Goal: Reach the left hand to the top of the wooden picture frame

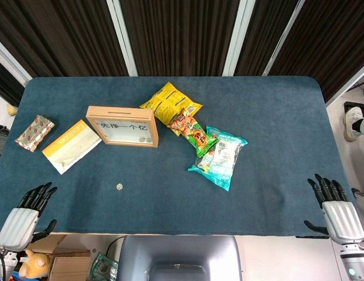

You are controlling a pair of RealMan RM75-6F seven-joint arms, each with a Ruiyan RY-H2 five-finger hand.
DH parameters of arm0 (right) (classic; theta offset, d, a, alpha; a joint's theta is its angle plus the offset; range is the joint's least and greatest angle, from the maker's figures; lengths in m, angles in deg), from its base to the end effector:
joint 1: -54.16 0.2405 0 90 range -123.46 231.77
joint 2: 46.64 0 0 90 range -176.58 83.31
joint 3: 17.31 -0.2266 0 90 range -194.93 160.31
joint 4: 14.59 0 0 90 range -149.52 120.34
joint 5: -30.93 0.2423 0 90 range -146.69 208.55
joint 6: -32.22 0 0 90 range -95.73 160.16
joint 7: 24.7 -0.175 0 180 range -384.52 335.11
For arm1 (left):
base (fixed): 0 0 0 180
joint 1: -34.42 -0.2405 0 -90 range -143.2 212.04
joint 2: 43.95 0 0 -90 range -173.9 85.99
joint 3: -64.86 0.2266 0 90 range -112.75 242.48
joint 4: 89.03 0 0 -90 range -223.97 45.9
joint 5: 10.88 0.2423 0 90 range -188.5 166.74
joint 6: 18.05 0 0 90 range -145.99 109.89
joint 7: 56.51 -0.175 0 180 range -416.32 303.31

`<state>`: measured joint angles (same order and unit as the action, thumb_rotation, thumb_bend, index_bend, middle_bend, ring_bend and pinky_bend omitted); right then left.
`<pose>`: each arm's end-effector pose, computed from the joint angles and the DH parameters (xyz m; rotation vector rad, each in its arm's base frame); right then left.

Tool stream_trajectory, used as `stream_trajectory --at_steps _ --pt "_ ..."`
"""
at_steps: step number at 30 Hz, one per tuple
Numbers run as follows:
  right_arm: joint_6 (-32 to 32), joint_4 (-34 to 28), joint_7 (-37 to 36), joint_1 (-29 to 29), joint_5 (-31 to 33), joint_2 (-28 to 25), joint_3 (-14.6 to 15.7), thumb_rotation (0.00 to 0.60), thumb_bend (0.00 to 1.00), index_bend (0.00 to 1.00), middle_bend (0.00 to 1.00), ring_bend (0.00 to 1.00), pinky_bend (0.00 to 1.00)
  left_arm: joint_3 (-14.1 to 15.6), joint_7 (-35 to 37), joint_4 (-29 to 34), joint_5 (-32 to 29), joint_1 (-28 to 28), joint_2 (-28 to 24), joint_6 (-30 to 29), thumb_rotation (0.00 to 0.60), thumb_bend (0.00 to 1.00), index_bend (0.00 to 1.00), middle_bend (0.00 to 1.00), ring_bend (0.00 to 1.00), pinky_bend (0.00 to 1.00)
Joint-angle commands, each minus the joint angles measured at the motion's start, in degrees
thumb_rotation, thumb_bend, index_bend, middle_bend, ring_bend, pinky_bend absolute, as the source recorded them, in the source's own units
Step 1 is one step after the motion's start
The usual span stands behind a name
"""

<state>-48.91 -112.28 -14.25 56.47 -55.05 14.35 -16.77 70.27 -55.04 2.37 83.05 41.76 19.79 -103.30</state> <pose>-0.3010 -0.1822 0.1025 1.4889 -0.9125 0.6877 -0.2855 0.1870 0.0890 -1.6051 -0.9275 -0.9128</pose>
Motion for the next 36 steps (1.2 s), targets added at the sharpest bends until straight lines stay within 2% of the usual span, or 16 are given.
stream_trajectory --at_steps 1,3,5,6,7,8,9,10,11,13,16,22,36 --pt "0.1 -0.1 0.0 0.1 -0.2 0.0 0.1 0.600 0.17 0.00 0.00 0.00 0.00 0.2 -0.1 -0.1 0.4 0.4 0.4 1.1 0.600 0.35 0.00 0.00 0.00 0.12" --pt "0.0 0.0 0.2 0.0 -0.3 0.1 0.2 0.600 0.17 0.00 0.00 0.00 0.00 0.1 -0.4 0.2 0.6 1.1 1.1 2.5 0.600 0.35 0.00 0.00 0.00 0.13" --pt "0.1 0.0 0.1 0.0 -0.3 0.1 0.3 0.600 0.17 0.00 0.00 0.00 0.00 -0.7 -0.7 -0.7 0.9 2.2 3.4 3.7 0.600 0.35 0.00 0.07 0.14 0.27" --pt "0.3 0.1 0.3 0.1 -0.2 0.1 0.3 0.600 0.17 0.00 0.00 0.00 0.00 -1.1 -0.8 -1.4 0.9 2.8 4.7 4.4 0.600 0.35 0.00 0.22 0.29 0.43" --pt "0.5 0.1 0.3 0.1 -0.1 0.1 0.4 0.600 0.17 0.00 0.00 0.00 0.00 -2.0 -1.8 -2.8 0.4 3.5 6.8 5.3 0.600 0.35 0.00 0.36 0.41 0.53" --pt "0.6 0.0 0.3 0.1 0.0 0.1 0.4 0.600 0.17 0.00 0.00 0.00 0.00 -2.8 -2.7 -3.7 -0.5 4.0 8.7 6.1 0.600 0.34 0.01 0.63 0.61 0.71" --pt "0.6 0.0 0.4 0.2 0.0 0.2 0.3 0.600 0.17 0.00 0.00 0.00 0.00 -3.7 -3.8 -4.8 -1.3 4.5 10.6 6.7 0.600 0.35 0.03 0.80 0.75 0.83" --pt "0.6 0.0 0.6 0.2 0.0 0.3 0.3 0.600 0.17 0.00 0.00 0.00 0.00 -4.4 -4.9 -5.9 -2.1 4.9 12.4 7.2 0.600 0.35 0.07 0.91 0.87 0.92" --pt "0.7 0.0 0.8 0.3 0.0 0.4 0.3 0.600 0.17 0.00 0.00 0.00 0.00 -5.2 -6.7 -7.4 -2.8 5.5 14.5 7.9 0.600 0.35 0.11 0.98 0.95 0.98" --pt "0.9 -0.1 1.1 0.4 0.0 0.6 0.3 0.600 0.17 0.00 0.00 0.00 0.00 -6.3 -9.4 -9.4 -4.1 6.5 17.6 9.2 0.600 0.35 0.19 1.00 1.00 1.00" --pt "1.4 -0.1 1.6 0.6 0.5 0.9 0.1 0.600 0.17 0.00 0.00 0.00 0.00 -7.5 -10.8 -11.0 -6.4 7.8 21.4 11.5 0.600 0.36 0.27 1.00 1.00 1.00" --pt "2.4 0.1 2.1 1.1 1.6 1.1 -0.1 0.600 0.17 0.00 0.00 0.00 0.00 -9.2 -11.0 -12.3 -9.2 9.8 25.5 14.2 0.600 0.36 0.36 1.00 1.00 1.00" --pt "2.1 0.1 1.7 1.0 1.3 1.0 0.1 0.600 0.17 0.00 0.00 0.00 0.00 -11.7 -21.3 -21.1 -14.8 12.9 35.5 16.5 0.600 0.35 0.37 1.00 1.00 1.00"
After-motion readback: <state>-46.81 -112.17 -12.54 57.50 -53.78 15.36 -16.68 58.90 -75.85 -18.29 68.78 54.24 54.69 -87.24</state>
